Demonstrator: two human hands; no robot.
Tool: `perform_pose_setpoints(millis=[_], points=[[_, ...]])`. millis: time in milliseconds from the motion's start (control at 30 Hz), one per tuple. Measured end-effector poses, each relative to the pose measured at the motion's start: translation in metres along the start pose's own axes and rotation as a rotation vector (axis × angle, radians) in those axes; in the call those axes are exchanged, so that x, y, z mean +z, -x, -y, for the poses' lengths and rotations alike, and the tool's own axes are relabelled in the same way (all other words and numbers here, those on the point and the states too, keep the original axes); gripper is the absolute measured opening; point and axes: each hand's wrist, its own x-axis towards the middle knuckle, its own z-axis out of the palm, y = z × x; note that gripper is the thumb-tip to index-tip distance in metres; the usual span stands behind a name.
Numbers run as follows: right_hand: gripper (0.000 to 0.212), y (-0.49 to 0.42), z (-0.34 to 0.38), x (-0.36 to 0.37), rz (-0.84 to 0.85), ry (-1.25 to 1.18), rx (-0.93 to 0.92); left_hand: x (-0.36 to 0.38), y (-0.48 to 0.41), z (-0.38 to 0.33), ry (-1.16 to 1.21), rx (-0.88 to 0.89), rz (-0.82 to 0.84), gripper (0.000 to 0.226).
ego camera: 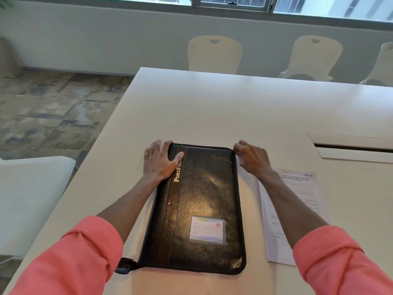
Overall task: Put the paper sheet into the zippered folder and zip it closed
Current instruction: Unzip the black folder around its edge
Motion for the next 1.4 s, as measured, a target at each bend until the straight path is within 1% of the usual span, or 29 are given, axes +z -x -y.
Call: perform_pose_setpoints(millis=[100, 267, 367, 500, 667, 733, 800, 833, 900, 967, 1033, 1100, 1200, 1400], points=[[0.016, 0.02, 0.005, 0.007, -0.051, -0.068, 0.072, 0.001, 0.002, -0.001, -0.021, -0.007, -0.015, 0.068], [0.008, 0.052, 0.014, 0.014, -0.076, -0.119, 0.126, 0.0, 0.004, -0.004, -0.06, -0.021, -0.032, 0.07], [0.006, 0.066, 0.02, 0.014, -0.072, -0.119, 0.142, 0.0, 0.009, -0.009, -0.07, -0.056, -0.028, 0.073], [0.006, 0.086, 0.026, 0.012, -0.048, -0.193, 0.163, 0.0, 0.021, -0.02, -0.054, -0.127, -0.042, 0.076], [0.003, 0.122, 0.03, 0.012, 0.007, -0.257, 0.141, -0.004, 0.039, -0.029, 0.018, -0.189, -0.06, 0.079], [0.002, 0.132, 0.031, 0.012, 0.01, -0.273, 0.143, -0.007, 0.047, -0.031, 0.081, -0.142, -0.12, 0.07], [0.002, 0.139, 0.033, 0.011, -0.006, -0.287, 0.162, -0.009, 0.056, -0.033, 0.166, -0.04, -0.215, 0.054], [0.002, 0.142, 0.035, 0.011, -0.019, -0.292, 0.172, -0.01, 0.061, -0.035, 0.192, 0.019, -0.226, 0.049], [0.002, 0.145, 0.038, 0.011, -0.043, -0.301, 0.186, -0.01, 0.071, -0.038, 0.19, 0.149, -0.153, 0.04], [0.003, 0.147, 0.04, 0.011, -0.053, -0.311, 0.196, -0.006, 0.083, -0.039, 0.105, 0.29, -0.031, 0.038], [0.005, 0.148, 0.04, 0.01, -0.062, -0.316, 0.207, 0.0, 0.1, -0.041, 0.033, 0.396, 0.03, 0.046], [0.007, 0.148, 0.04, 0.01, -0.074, -0.313, 0.21, 0.007, 0.119, -0.047, 0.019, 0.461, 0.038, 0.053], [0.008, 0.148, 0.042, 0.01, -0.084, -0.299, 0.209, 0.019, 0.145, -0.055, -0.011, 0.501, 0.068, 0.062], [0.004, 0.156, 0.051, 0.012, -0.126, -0.308, 0.202, 0.033, 0.173, -0.055, -0.13, 0.401, 0.137, 0.062]])
